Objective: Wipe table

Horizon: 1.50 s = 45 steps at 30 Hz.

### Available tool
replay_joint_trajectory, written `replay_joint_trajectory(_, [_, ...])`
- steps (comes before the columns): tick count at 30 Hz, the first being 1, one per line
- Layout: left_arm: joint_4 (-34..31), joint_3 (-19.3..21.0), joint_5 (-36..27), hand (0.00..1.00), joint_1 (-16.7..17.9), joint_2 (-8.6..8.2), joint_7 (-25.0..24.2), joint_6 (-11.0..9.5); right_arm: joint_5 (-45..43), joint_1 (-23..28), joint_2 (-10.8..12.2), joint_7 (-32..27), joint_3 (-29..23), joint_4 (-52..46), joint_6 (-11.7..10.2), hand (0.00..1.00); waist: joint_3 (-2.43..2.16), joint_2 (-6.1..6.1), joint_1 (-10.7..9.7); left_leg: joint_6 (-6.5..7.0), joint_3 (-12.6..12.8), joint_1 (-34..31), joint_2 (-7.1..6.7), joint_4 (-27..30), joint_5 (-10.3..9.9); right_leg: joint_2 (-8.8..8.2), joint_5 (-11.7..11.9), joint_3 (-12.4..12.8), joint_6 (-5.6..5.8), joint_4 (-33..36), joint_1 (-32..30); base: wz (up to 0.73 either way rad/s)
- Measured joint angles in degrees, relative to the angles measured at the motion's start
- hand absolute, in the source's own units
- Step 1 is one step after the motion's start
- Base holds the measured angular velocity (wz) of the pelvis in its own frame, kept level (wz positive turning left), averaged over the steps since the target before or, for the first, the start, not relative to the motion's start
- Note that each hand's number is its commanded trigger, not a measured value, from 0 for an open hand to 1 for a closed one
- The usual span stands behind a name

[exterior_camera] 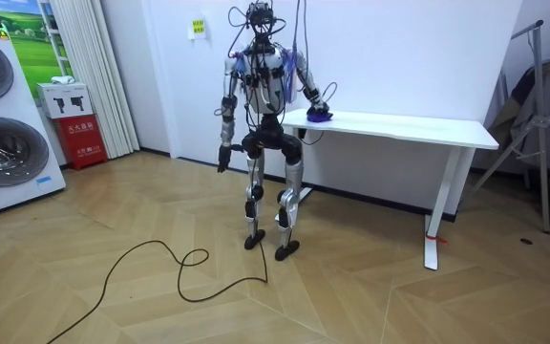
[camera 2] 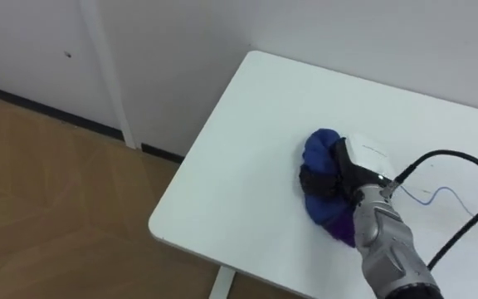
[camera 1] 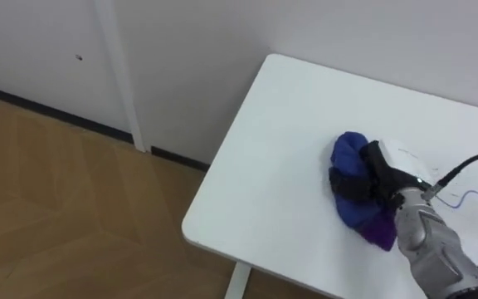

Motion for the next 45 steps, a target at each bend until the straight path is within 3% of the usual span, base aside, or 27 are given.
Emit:
replay_joint_trajectory(3, [-0.1,0.2,-0.6,0.0,1.1,-0.04,0.0,0.0,8.4,-1.3,0.0,-2.4,-3.2,6.5,-3.5,1.0,-0.03,0.16,-1.4,0.18,-1.0,-1.2,-0.21,1.4,-0.3,-0.21,0.0,-1.4,0.02,0.0,0.0,0.25])
replay_joint_trajectory(5, [-1.0,2.1,-0.4,0.0,2.7,0.02,-0.2,-0.1,14.3,-2.0,-0.6,-4.3,-9.3,12.0,-5.8,1.0,-0.22,0.2,-2.6,0.3,-2.8,-3.0,-0.55,2.8,-0.4,-0.57,-0.1,-3.2,0.28,-0.1,-0.2,0.46])
replay_joint_trajectory(7, [-1.8,4.9,-0.4,0.0,4.8,0.13,-0.1,-0.4,17.3,-1.8,-1.8,-5.7,-14.6,16.7,-6.8,1.0,-0.34,0.12,-3.1,0.4,-3.7,-3.0,-1.32,2.9,-0.4,-0.91,-0.2,-4.3,0.5,-0.3,-0.1,0.33])
replay_joint_trajectory(8, [-1.8,6.8,-0.5,0.0,6.2,0.21,-0.1,-0.4,19.0,-1.4,-3.1,-6.7,-18.0,20.1,-7.7,1.0,-0.65,-0.08,-4.0,0.52,-4.6,-2.9,-1.47,2.9,-0.3,-1.18,-0.5,-5.0,0.88,-0.3,0.2,0.36])
replay_joint_trajectory(9, [-1.8,8.2,-0.5,0.0,7.9,0.37,-0.1,-0.4,20.8,-1.0,-4.9,-7.1,-20.7,23.4,-8.0,1.0,-1.01,-0.37,-4.8,0.62,-5.2,-2.8,-1.91,2.9,-0.2,-1.44,-0.7,-5.3,1.17,-0.3,0.4,0.35])
replay_joint_trajectory(13, [-1.8,12.3,-0.6,0.0,10.7,0.76,-0.2,-0.2,23.8,3.5,-10.5,-7.6,-26.1,30.3,-8.1,1.0,-1.38,-0.97,-5.8,0.93,-5.0,-1.8,-1.91,2.8,-0.3,-1.64,-0.8,-5.7,1.4,-0.2,1.5,0.06])
replay_joint_trajectory(17, [-1.8,13.8,-0.5,0.0,10.7,0.74,-0.2,-0.5,23.9,8.6,-10.7,-8.3,-31.0,31.1,-8.5,1.0,-1.26,-1.63,-7.6,0.88,-4.5,-0.1,-1.42,2.3,-0.8,-1.36,-0.8,-5.7,1.4,-0.2,3.2,-0.08])
replay_joint_trajectory(21, [-1.9,11.3,-0.5,0.0,8.3,0.86,-0.1,-1.8,23.8,8.8,-10.3,-9.1,-28.7,30.1,-8.2,1.0,-1.23,-1.63,-7.6,0.59,-3.1,-0.1,-1.04,3.0,-1.1,-0.95,-0.6,-5.0,1.13,-0.1,3.0,-0.24])
replay_joint_trajectory(24, [-2.3,7.9,-0.3,0.0,6.9,0.82,-0.1,-2.3,21.4,8.3,-9.2,-11.2,-23.9,26.2,-5.2,1.0,-1.15,-1.5,-6.7,0.39,-2.3,0.0,-0.69,3.0,-1.1,-0.64,-0.3,-4.0,0.65,0.0,2.6,-0.27])
replay_joint_trajectory(25, [-2.4,6.6,-0.1,0.0,6.5,0.76,-0.2,-2.3,21.0,7.5,-9.1,-11.5,-21.4,25.5,-4.1,1.0,-1.13,-1.42,-5.0,0.27,-1.1,0.0,-0.23,3.0,-1.2,-0.42,-0.2,-3.0,0.39,0.3,1.9,-0.48])
replay_joint_trajectory(28, [-2.1,5.1,0.7,0.0,6.0,0.72,-1.0,-2.0,17.4,1.8,-7.1,-10.1,-14.7,22.4,-0.7,1.0,-0.89,-1.49,-2.2,-0.24,0.9,-0.6,0.68,2.9,-1.0,0.16,0.1,-0.9,-0.27,1.1,-0.2,-0.41])
replay_joint_trajectory(30, [-2.2,4.1,0.6,0.0,5.9,1.11,-1.8,-1.9,15.7,-3.9,-5.5,-7.5,-8.7,21.3,-0.6,1.0,-0.35,-1.31,-1.3,-0.52,1.4,-1.1,0.95,2.9,-0.8,0.35,0.2,-0.8,-0.64,1.1,-1.3,-0.11])
replay_joint_trajectory(31, [-2.2,3.6,0.5,0.0,5.6,1.14,-2.0,-1.9,14.8,-7.7,-4.7,-5.5,-6.0,20.9,-0.9,1.0,0.34,-1.04,-0.5,-0.59,1.4,-1.3,0.97,2.9,-0.7,0.29,0.0,-0.8,-0.89,1.2,-1.9,0.09])
replay_joint_trajectory(34, [-2.2,3.4,-1.0,0.0,5.7,1.55,-2.5,-1.8,15.0,-12.8,-4.4,-2.2,-4.2,20.7,-2.9,1.0,0.55,-0.73,1.8,-0.48,0.3,-2.5,0.76,2.8,0.0,0.16,-0.1,-1.6,-0.71,0.8,-2.7,0.35])
replay_joint_trajectory(37, [-2.3,3.7,-3.9,0.0,7.4,2.34,-2.5,-1.1,15.8,-10.5,-4.7,-1.2,-4.2,21.4,-4.3,1.0,0.31,-0.98,1.4,-0.44,-2.1,-3.0,-0.16,2.8,0.0,-0.4,-0.4,-5.0,-0.23,0.7,-1.5,0.57])
replay_joint_trajectory(38, [-2.1,3.9,-3.9,0.0,8.1,2.3,-2.5,-1.1,16.8,-8.1,-4.7,-2.0,-6.0,21.0,-6.7,1.0,0.22,-1.01,0.4,-0.41,-2.6,-3.0,-0.22,2.7,0.1,-0.63,-0.5,-6.1,-0.05,0.7,-0.7,0.67])
replay_joint_trajectory(41, [-1.7,6.3,-1.8,0.0,9.5,2.05,-2.4,-1.4,19.2,-2.3,-4.9,-2.4,-12.5,22.0,-11.1,1.0,-0.25,-1.27,-3.1,-0.35,-2.5,-2.5,-0.51,2.9,0.0,-1.05,-0.6,-6.5,0.03,0.7,1.3,0.71])
replay_joint_trajectory(42, [-1.8,6.6,-1.6,0.0,9.4,2.1,-2.4,-1.4,19.6,-1.5,-5.0,-2.6,-13.8,23.1,-11.8,1.0,-0.4,-1.46,-3.4,-0.31,-2.4,-2.3,-0.51,2.9,0.0,-1.19,-0.6,-6.4,0.03,0.7,1.5,0.53])
replay_joint_trajectory(44, [-1.7,7.7,-1.6,0.0,9.3,2.2,-2.3,-2.1,21.8,1.1,-6.1,-2.7,-19.0,27.0,-12.4,1.0,-1.21,-2.08,-4.8,-0.01,-1.0,-1.9,-0.46,2.9,-0.2,-1.27,-0.7,-6.3,0.23,0.8,2.2,0.17])
replay_joint_trajectory(45, [-1.7,8.0,-1.5,0.0,9.3,2.16,-2.3,-2.5,22.1,1.9,-6.5,-2.7,-20.5,27.4,-12.4,1.0,-1.31,-2.08,-4.9,0.28,-1.0,-1.9,-0.44,2.9,-0.3,-1.13,-0.7,-6.3,0.26,0.8,2.3,-0.07])
